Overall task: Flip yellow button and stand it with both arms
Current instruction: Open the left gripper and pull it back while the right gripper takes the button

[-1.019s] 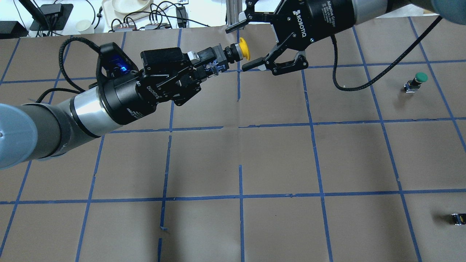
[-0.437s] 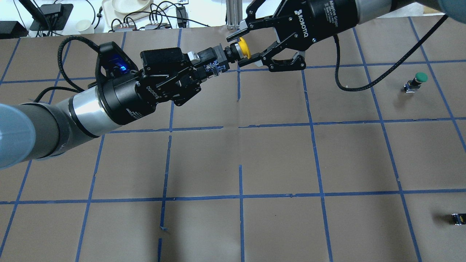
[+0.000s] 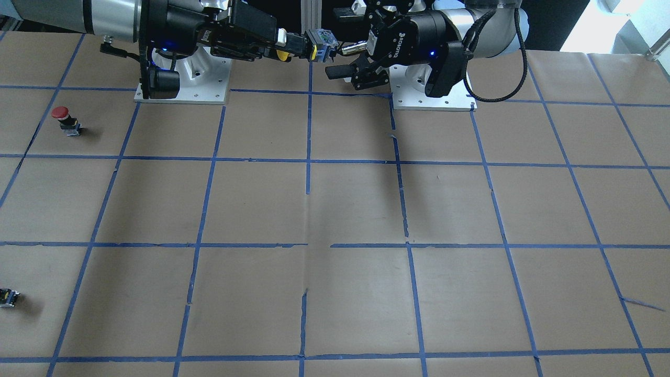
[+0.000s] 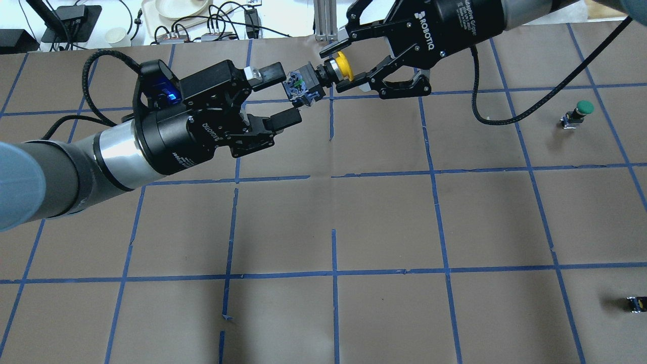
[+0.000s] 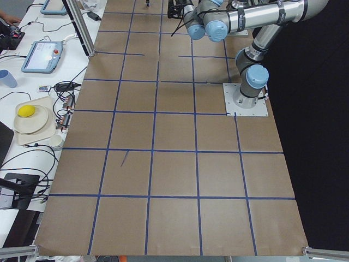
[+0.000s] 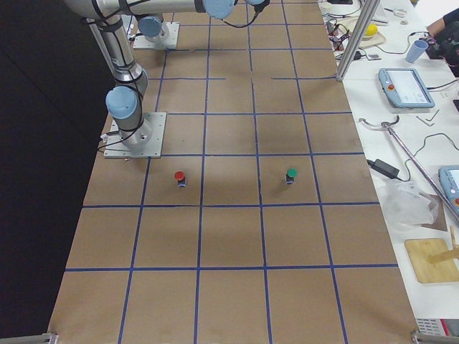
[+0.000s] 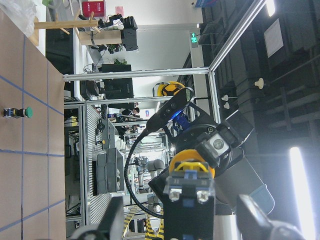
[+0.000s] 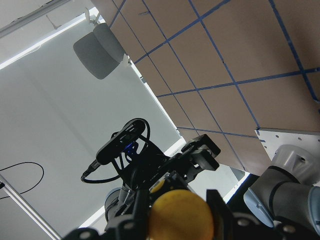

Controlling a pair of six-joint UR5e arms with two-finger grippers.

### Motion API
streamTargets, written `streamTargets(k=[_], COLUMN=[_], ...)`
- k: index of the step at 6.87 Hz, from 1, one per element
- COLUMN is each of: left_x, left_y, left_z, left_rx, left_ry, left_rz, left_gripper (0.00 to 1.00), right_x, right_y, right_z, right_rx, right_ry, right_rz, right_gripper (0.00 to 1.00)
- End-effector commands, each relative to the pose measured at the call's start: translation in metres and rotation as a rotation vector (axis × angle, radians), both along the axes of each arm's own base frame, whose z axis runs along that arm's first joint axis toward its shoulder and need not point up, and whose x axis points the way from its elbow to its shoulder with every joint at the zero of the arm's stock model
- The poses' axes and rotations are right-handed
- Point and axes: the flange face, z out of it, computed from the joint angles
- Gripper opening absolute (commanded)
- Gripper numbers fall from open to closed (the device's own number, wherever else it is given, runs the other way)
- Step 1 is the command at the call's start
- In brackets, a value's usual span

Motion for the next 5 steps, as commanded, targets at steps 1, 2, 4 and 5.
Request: streamTargets(k=[1, 2, 4, 5], left_x=[0.029, 0.062, 0.087, 0.103], left_y=[-0.008, -0.017, -0.042, -0.059], left_z=[0.011, 0.020, -0.009, -0.026], left_rx=[0.038, 0.048, 0.069, 0.135], left_ry=[-0.083, -0.176, -0.242, -0.224], left_rz=[-0.073, -0.122, -0.175, -0.168], left_gripper=[1.00, 1.00, 1.00, 1.00], right_x=[-0.037, -0.069, -0.121, -0.170], right_y=[-0.011, -0.020, -0.033, -0.046], right_z=[-0.001, -0.007, -0.041, -0.064], right_rx=[-0.122, -0.210, -0.346, -0.405], right_ry=[0.251, 0.365, 0.498, 0.542], right_rz=[0.062, 0.088, 0.250, 0.263], right_gripper=[0.26, 0.26, 0.24, 0.24])
